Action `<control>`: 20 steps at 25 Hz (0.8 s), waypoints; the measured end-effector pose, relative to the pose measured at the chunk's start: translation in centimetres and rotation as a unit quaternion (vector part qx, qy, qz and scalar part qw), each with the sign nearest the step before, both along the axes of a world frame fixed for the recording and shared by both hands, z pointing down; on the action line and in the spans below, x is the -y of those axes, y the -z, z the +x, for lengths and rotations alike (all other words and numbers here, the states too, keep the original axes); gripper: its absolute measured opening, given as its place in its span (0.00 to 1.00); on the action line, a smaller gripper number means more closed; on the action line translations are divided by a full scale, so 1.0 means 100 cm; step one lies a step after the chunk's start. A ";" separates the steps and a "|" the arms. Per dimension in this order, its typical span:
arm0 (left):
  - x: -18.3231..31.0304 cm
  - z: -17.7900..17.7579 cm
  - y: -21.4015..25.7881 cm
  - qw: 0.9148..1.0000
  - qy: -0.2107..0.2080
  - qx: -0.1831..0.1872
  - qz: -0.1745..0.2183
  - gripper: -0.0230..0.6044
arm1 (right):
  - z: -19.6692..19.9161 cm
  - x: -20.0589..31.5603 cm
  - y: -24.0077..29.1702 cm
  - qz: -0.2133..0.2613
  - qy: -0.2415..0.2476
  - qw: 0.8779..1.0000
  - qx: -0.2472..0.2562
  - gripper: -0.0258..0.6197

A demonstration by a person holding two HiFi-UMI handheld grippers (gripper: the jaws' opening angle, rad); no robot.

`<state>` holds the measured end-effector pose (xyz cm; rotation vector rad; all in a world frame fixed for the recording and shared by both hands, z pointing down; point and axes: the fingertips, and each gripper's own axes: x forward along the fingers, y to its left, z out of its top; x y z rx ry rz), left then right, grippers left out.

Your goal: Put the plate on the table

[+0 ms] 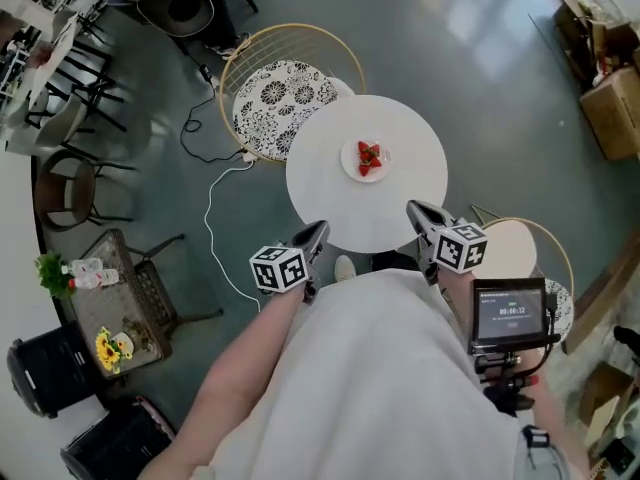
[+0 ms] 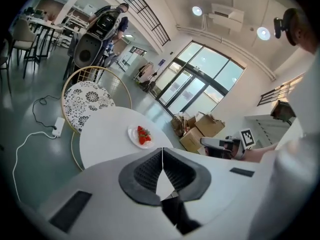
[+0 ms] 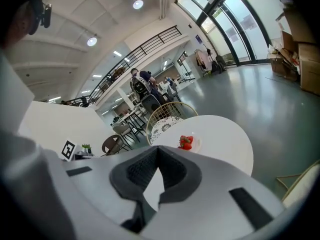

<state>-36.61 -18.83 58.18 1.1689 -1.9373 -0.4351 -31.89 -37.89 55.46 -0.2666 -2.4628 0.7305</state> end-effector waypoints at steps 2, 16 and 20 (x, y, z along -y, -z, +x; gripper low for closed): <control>0.002 0.005 0.004 1.000 -0.019 0.012 0.002 0.05 | 0.011 -0.004 0.001 -0.003 -0.005 1.000 0.003 0.05; -0.012 0.012 0.014 0.998 -0.046 0.046 0.010 0.05 | 0.020 -0.037 0.009 0.012 0.008 1.000 0.019 0.05; -0.016 0.021 0.013 0.998 -0.042 0.042 0.013 0.05 | 0.027 -0.043 0.011 0.015 0.017 1.000 0.015 0.05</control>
